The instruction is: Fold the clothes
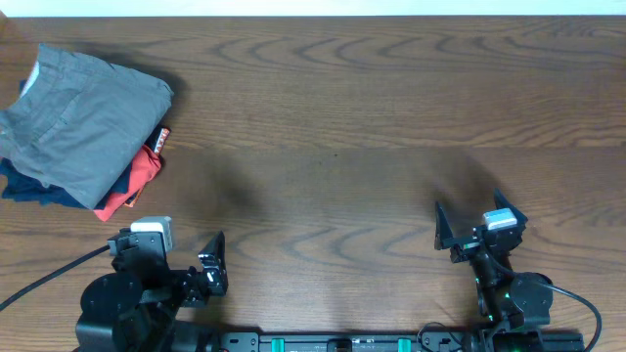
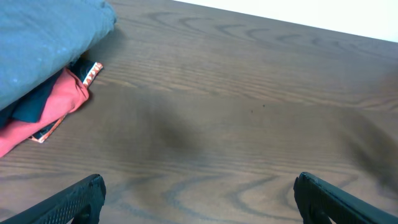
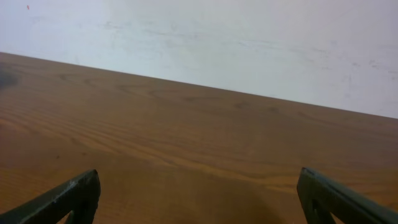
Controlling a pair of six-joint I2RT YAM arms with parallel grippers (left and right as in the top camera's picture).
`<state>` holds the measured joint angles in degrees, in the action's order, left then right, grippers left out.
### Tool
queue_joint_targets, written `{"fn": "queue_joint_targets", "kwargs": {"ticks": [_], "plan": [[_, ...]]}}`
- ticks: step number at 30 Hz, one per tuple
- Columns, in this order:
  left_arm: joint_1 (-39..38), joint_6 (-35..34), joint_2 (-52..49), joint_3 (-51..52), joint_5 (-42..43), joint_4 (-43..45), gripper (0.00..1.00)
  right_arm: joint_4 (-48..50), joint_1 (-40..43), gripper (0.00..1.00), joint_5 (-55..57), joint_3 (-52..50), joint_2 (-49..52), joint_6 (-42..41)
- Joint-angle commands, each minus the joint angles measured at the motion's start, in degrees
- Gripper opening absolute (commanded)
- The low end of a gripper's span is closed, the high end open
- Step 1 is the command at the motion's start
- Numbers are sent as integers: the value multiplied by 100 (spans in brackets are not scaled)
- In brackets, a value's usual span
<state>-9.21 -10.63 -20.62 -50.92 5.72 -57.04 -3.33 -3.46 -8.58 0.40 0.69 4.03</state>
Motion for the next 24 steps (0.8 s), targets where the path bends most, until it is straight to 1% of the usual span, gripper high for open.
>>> {"fn": "queue_joint_targets", "kwargs": {"ticks": [1,6,10,19,24], "plan": [[76,118,70,24,-205,-166,98,-11,-122,99,-85,-9,-37,76],[538,118,321,282,-518,-243,98,-11,-122,99,-87,-9,-37,76],[870,118,800,1078,-638,94,98,-11,-122,99,-85,-9,-37,76],[1185,92,2050,3215,-632,2184,98,-11,-122,99,-85,-9,-37,76],[1204,96,2052,3936,-625,3381,98,-11,-122,99,-85,-9,-37,76]]}}
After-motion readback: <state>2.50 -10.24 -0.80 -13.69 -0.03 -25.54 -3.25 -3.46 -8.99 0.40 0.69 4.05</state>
